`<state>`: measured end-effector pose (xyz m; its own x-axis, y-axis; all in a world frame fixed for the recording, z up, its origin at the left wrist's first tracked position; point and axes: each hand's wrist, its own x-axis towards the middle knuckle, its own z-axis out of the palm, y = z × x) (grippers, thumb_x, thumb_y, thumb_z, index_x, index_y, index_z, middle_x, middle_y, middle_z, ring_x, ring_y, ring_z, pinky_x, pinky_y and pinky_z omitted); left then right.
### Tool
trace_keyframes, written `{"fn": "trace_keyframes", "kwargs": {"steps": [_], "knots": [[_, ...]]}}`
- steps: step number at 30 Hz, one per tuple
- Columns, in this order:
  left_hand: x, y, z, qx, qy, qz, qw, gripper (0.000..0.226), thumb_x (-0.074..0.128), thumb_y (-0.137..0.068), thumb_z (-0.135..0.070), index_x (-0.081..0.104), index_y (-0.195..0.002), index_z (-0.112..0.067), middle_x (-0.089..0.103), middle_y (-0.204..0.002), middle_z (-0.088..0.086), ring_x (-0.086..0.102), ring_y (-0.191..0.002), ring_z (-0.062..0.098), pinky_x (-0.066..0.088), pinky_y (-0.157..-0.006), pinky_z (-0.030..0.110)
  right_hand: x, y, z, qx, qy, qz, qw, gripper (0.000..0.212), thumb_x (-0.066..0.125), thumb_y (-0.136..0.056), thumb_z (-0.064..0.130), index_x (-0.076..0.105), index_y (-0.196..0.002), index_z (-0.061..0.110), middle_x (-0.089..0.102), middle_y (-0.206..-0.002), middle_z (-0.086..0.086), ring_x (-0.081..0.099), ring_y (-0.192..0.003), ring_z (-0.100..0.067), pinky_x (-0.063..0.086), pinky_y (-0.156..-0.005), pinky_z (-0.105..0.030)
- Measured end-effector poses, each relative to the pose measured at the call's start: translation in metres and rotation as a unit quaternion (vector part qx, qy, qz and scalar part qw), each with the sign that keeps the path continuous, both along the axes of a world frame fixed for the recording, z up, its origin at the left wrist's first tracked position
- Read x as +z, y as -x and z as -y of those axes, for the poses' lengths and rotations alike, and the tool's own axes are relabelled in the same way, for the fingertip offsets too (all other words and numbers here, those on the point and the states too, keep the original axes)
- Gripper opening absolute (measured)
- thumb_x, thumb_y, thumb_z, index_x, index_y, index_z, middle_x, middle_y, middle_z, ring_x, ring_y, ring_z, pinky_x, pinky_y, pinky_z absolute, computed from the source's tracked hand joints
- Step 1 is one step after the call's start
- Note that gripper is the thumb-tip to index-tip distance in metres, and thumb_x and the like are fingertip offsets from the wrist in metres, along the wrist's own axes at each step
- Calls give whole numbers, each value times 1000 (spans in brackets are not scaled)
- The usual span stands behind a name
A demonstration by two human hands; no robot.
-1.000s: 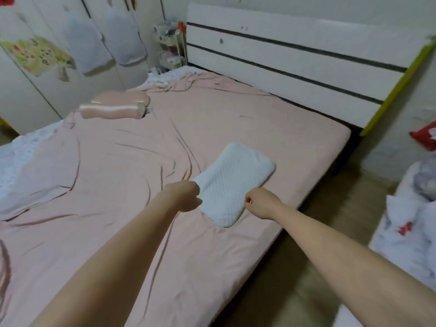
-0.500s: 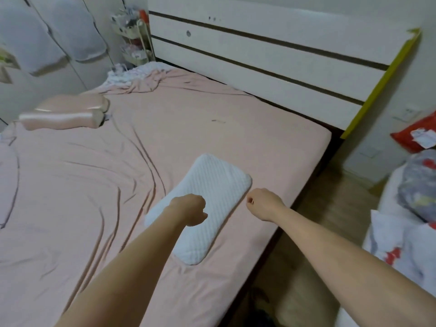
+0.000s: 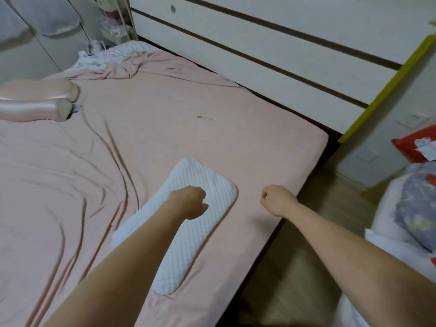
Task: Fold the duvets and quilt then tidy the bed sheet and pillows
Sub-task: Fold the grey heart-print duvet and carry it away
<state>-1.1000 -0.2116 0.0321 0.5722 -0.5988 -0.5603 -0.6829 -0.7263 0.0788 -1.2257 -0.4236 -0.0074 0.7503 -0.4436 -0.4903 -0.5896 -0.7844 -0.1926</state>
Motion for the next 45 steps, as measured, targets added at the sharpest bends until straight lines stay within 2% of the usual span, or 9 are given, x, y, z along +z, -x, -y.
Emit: {"fn": "trace_keyframes", "kwargs": {"steps": [12,23,26,29,31,35,39,42,45], "knots": [[-134,-102,-14,199,9,-6,980,50,50,-95,-34,37,-139,-14,41,-137,5,42,-124,25,42,-88,35,-129,-165,-16,102,-36,-40,993,60,53,-92,43,35,-139,10,41,-139,-14,41,-128,-32,38,-103,-38],[-259,-175,17,386,36,-2,922,92,63,-86,-46,8,-152,-13,17,-155,10,15,-143,30,26,-112,44,-266,-244,19,17,-87,-73,993,114,69,-59,76,31,-139,4,39,-141,-17,39,-130,-32,35,-107,-39],[-272,-175,41,378,8,-36,925,110,68,-79,-56,-2,-152,-12,1,-158,17,5,-145,35,23,-115,49,-282,-251,19,-4,-178,-56,982,99,77,-63,62,41,-136,7,49,-135,-12,51,-120,-29,43,-97,-34],[-268,-172,81,379,-12,-69,923,115,67,-78,-55,-10,-151,-10,-15,-156,20,-6,-145,39,18,-115,54,-276,-260,25,-32,-277,35,960,39,74,-78,33,65,-109,12,69,-106,-6,65,-95,-23,47,-71,-23],[-261,-175,104,366,-2,-68,928,101,58,-85,-50,-7,-152,-12,-14,-157,17,-5,-146,36,18,-114,56,-260,-271,37,-57,-302,103,946,18,71,-82,23,68,-96,12,69,-90,-4,64,-81,-18,44,-58,-22],[-242,-200,167,303,54,-60,950,79,29,-91,-47,-5,-153,-13,-9,-160,9,-5,-147,32,17,-116,52,-222,-313,107,-120,-205,239,941,22,68,-81,26,71,-100,15,72,-100,-8,66,-93,-27,52,-75,-34],[-212,-220,264,221,108,-69,967,80,45,-98,-44,-5,-153,-16,-2,-161,8,-2,-148,31,19,-117,49,-173,-342,226,-226,-106,345,905,20,64,-84,25,69,-101,14,70,-103,-11,63,-97,-32,49,-78,-35],[-186,-222,329,137,134,-54,980,69,46,-98,-41,12,-152,-13,20,-156,8,13,-146,27,28,-113,45,-152,-340,300,-284,-27,396,873,23,62,-88,23,63,-105,8,66,-108,-12,60,-100,-31,45,-78,-32],[-164,-211,374,76,151,-48,984,53,46,-98,-37,33,-143,-12,39,-143,8,37,-132,26,39,-100,41,-145,-324,359,-282,-2,362,889,33,54,-95,22,55,-123,6,59,-124,-11,54,-114,-29,41,-90,-31]]}}
